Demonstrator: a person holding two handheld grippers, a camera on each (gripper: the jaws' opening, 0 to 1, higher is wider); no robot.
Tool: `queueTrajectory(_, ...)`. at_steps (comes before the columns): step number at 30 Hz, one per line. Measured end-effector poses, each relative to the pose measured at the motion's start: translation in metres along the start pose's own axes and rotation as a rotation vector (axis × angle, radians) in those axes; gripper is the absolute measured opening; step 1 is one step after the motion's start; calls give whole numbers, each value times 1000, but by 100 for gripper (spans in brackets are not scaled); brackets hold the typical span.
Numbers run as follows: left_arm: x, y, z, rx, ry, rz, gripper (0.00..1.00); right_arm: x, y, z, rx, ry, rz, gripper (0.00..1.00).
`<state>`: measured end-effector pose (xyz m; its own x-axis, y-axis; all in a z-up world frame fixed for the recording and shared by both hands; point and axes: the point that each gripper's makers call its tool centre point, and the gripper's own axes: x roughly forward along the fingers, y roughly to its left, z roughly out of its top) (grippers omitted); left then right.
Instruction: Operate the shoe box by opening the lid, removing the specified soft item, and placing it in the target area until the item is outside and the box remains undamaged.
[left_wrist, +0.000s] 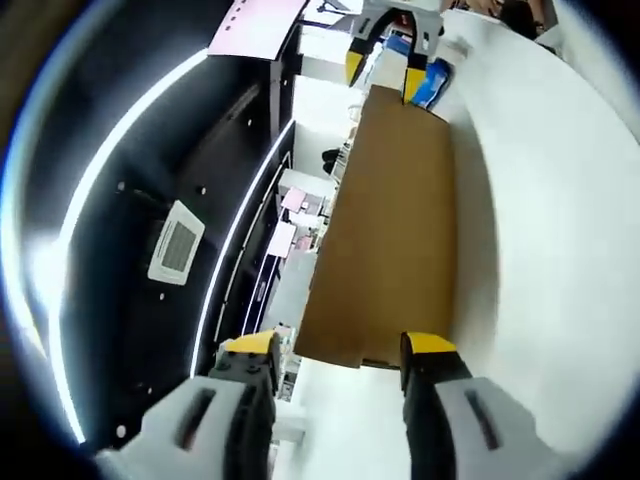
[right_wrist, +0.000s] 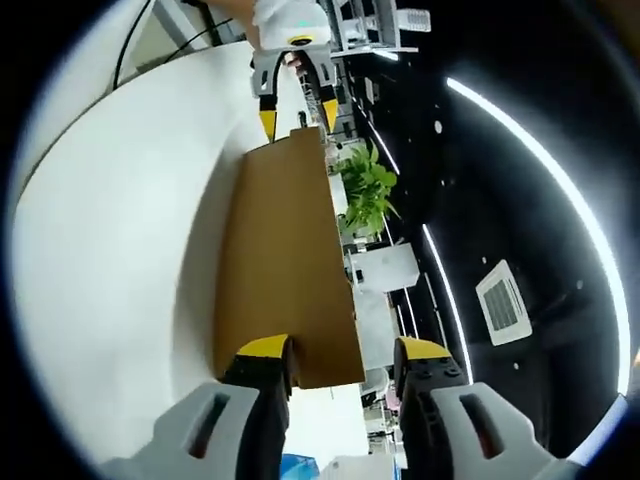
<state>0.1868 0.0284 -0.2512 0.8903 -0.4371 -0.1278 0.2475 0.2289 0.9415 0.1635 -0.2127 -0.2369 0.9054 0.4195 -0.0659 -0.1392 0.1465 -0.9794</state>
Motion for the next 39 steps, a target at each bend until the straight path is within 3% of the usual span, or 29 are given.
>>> queueTrajectory(7, 4, -3, -7, 5, 20, -18, 50, 2, 6, 0, -32, 24, 0, 33)
queueTrajectory(19, 5, -1, -8, -12, 3, -3, 40, 4, 10, 2, -57, 37, 22, 28)
queueTrajectory(39, 5, -5, -13, 3, 10, 5, 36, 6, 20, 0, -129, 65, 31, 27)
